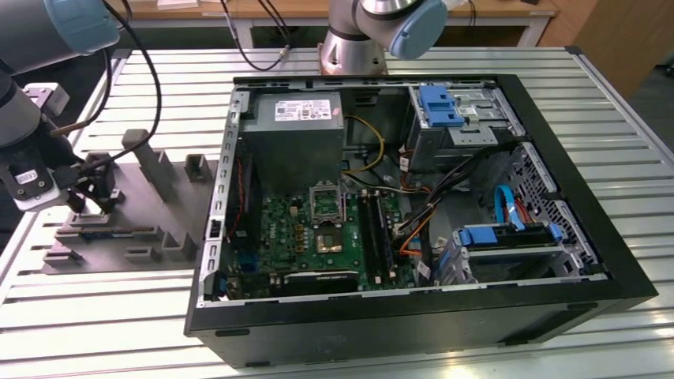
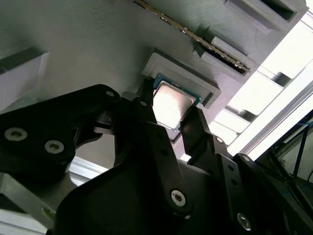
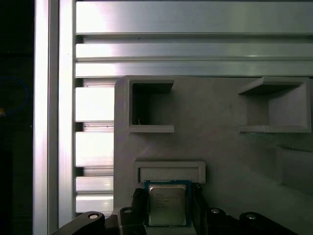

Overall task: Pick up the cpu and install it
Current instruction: 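Pick up the cpu and move it towards the insertion slot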

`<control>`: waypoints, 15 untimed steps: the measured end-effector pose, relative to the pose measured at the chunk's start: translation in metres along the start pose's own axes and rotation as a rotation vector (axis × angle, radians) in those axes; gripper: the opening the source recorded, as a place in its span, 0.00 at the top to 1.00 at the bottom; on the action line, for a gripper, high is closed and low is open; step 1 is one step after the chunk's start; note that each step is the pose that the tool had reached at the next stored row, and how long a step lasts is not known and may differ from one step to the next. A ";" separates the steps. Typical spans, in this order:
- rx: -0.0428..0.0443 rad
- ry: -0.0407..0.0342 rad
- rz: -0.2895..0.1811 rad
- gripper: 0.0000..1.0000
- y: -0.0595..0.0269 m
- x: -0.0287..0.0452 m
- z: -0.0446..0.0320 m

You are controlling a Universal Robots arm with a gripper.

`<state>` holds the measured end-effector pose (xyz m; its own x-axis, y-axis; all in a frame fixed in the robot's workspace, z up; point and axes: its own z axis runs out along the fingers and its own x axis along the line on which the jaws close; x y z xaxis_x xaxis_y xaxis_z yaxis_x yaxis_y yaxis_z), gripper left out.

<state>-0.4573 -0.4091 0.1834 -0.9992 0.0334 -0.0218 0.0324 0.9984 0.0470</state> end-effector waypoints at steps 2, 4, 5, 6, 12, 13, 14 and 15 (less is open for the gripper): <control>-0.0001 -0.0001 0.000 0.53 0.0000 0.0000 0.0001; -0.0002 -0.0001 0.000 0.53 0.0000 -0.0001 0.0001; -0.0001 -0.0001 0.000 0.53 0.0000 -0.0001 0.0000; -0.0002 -0.0003 0.000 0.53 0.0001 -0.0002 -0.0003; -0.0001 0.0000 0.000 0.53 0.0003 -0.0003 -0.0077; -0.0002 -0.0003 0.000 0.53 0.0004 -0.0003 -0.0079; -0.0003 -0.0004 0.000 0.53 0.0004 -0.0003 -0.0079; -0.0003 -0.0005 0.000 0.53 0.0004 -0.0003 -0.0079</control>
<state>-0.4572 -0.4091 0.1913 -0.9992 0.0334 -0.0223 0.0323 0.9984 0.0473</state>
